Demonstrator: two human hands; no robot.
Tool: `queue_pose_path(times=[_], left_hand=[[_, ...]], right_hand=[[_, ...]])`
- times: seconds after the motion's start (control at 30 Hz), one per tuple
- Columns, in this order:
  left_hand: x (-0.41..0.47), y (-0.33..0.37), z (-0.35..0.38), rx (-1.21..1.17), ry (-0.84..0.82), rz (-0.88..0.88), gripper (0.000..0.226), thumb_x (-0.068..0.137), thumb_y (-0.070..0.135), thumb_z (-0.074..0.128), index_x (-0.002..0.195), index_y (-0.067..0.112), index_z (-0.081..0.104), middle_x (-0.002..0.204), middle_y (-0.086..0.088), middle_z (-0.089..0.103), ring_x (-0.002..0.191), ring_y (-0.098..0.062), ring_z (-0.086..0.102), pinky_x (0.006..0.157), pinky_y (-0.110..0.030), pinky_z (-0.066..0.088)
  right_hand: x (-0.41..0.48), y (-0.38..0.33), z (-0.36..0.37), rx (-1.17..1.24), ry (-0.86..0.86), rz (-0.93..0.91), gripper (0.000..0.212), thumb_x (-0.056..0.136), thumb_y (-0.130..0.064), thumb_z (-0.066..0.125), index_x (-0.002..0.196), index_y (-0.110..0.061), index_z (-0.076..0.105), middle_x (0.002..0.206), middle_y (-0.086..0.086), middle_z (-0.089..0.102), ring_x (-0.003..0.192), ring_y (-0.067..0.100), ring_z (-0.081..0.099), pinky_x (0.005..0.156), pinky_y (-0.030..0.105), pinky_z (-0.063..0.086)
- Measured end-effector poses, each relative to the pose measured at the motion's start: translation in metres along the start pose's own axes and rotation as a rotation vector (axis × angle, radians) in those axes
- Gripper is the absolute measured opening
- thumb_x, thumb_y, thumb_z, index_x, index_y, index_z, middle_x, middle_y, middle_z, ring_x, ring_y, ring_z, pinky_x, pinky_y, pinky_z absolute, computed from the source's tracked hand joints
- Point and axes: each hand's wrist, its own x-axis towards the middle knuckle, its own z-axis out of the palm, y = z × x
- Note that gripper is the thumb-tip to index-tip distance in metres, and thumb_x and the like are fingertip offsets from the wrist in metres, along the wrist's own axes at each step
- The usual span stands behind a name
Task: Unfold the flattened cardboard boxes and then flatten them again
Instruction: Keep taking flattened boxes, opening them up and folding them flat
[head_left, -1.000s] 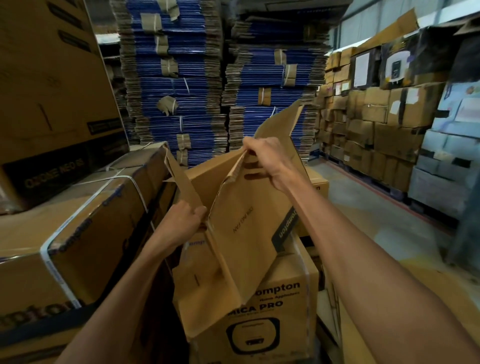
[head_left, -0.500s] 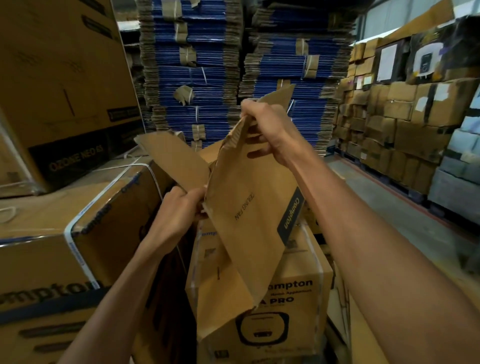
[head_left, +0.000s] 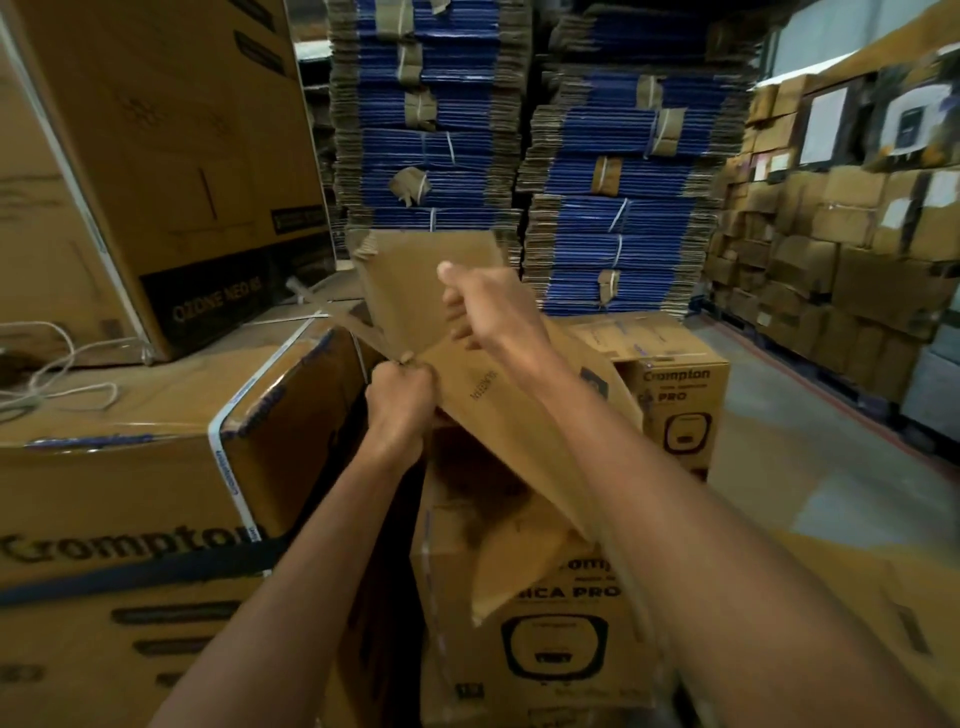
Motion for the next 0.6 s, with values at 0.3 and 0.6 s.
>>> queue_pose_path(times=[0.3,0.6], left_hand=[[0.008,-0.001,0.008,-0.378,0.122,-0.138,0.017,0.097,0.001,0.049,0.104,0.008,0.063,0.097,-0.011,0.067,0.088,-0.024,0.069,0.052,-0.030,0.056],[-0.043,-0.019,0.029,-0.598,0.013,-0.205,0.012,0.100,0.000,0.052,0.100,0.012,0.054,0.101,-0.010,0.067,0.100,-0.025,0.070,0.085,-0.048,0.062]], right_hand=[[-0.075,0.054,0.003,0.382,-0.290,0.483,0.067,0.099,-0.060,0.048,0.147,-0.013,0.044,0.139,0.017,0.054,0.099,0.033,0.072,0.093,0.043,0.058],[-0.108,0.123,-0.048,1.192,0.556,0.490,0.044,0.098,-0.038,0.062,0.137,-0.025,0.045,0.123,0.019,0.056,0.103,0.039,0.065,0.077,0.053,0.062]])
